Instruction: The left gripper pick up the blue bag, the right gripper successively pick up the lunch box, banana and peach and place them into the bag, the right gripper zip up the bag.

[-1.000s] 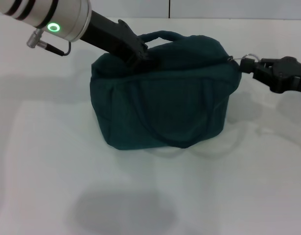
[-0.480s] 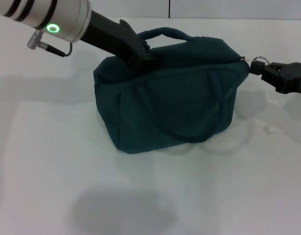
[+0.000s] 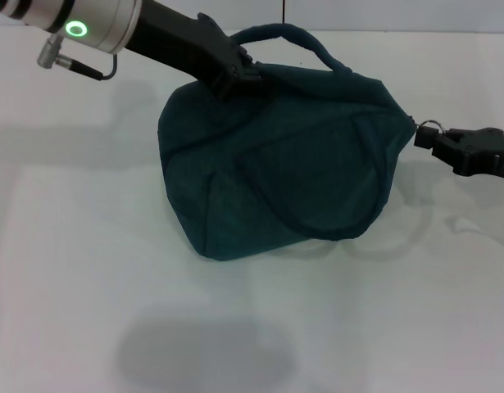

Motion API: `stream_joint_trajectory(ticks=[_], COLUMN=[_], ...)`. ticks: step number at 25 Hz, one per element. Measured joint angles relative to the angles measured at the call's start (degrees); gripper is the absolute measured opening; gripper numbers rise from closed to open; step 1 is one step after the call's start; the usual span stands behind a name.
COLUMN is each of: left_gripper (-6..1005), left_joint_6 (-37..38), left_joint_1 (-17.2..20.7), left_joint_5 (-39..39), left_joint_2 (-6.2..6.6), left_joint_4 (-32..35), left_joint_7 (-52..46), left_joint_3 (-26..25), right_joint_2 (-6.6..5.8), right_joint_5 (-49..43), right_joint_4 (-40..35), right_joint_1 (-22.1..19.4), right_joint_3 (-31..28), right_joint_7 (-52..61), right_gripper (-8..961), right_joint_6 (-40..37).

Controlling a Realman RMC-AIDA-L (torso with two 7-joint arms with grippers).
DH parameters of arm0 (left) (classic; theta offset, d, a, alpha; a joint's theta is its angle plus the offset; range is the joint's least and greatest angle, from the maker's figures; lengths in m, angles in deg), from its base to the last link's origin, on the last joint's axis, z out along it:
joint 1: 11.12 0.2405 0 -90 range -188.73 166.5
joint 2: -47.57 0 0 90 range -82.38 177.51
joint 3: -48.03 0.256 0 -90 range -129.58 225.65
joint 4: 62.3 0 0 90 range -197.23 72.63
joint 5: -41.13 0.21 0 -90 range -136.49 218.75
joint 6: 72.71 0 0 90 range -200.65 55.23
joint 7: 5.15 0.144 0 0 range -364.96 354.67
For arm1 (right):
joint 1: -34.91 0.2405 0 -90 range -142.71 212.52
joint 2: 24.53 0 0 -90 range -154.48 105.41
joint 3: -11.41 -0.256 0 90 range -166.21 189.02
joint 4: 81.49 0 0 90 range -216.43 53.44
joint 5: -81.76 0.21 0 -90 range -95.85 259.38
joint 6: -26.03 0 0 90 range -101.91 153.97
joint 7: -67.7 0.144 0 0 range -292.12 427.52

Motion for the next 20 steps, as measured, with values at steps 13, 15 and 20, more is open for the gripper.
stream_joint_trajectory(ticks=[13,15,20], left_gripper=[48,48,82], left_joint_6=[2.37,2.82,2.65], left_joint_1=[1.40,2.04,3.35], left_joint_5=[-0.24,-0.67,-3.04], left_joint_2=[-0.15,-0.33,-1.21], left_joint_4=[-0.35,-0.23,-0.41], left_joint_7=[0.52,0.64,3.91], left_joint_3=[-0.11,-0.42,-4.75], right_joint_2=[-0.07,-0.32,-1.01], right_joint_5=[0.08,0.03,0.25], right_joint_4=[3.30,3.19,2.98], right_joint_1=[0.37,-0.82,-2.96], right_joint_3=[0.80,0.75,-2.37], right_joint_7=[-0.57,0.02,0.35], right_gripper=[84,85,86], right_joint_6=[-6.78,-9.27,-8.16])
